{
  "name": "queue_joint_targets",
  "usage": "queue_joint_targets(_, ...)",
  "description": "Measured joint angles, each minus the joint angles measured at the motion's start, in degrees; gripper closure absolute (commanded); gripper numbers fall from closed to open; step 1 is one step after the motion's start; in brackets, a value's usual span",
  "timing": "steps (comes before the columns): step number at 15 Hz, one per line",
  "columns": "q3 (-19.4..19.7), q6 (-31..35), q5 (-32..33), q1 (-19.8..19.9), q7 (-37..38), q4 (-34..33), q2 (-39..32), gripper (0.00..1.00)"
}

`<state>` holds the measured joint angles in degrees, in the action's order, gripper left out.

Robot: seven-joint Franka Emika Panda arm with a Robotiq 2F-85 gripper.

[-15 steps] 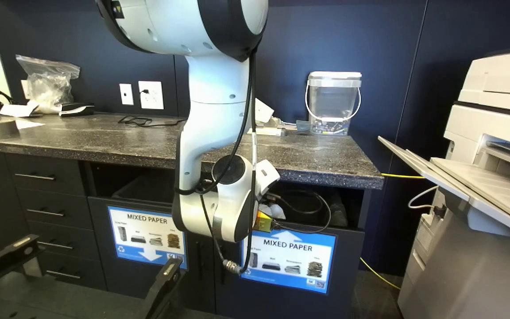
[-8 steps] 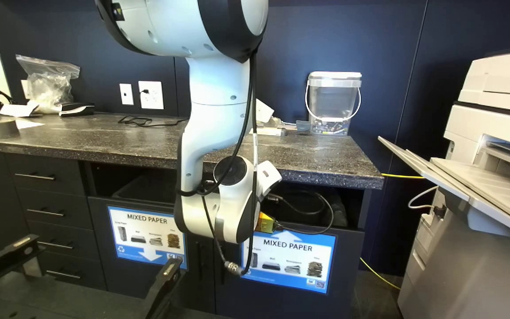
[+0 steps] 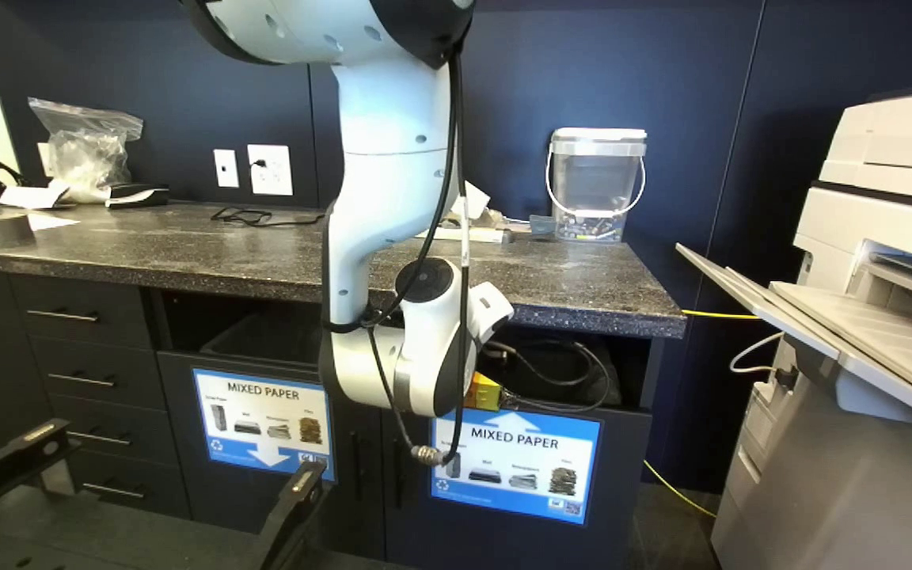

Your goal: Pick up the papers from the counter and throw them in the bin

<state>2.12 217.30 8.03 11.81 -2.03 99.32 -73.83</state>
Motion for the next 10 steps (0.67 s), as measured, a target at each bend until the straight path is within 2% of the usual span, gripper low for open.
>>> queue_joint_targets(5,3.5,-14.8,-0.6,-3.3,-0.7,9.4,9.9,0.00)
queue_joint_targets(8,2.1,-27.3,2.7,-2.6,-2.2,15.2,18.7,0.00)
queue_joint_targets(10,-1.1,-35.2,3.9,-0.3,-4.3,18.3,25.0,0.00)
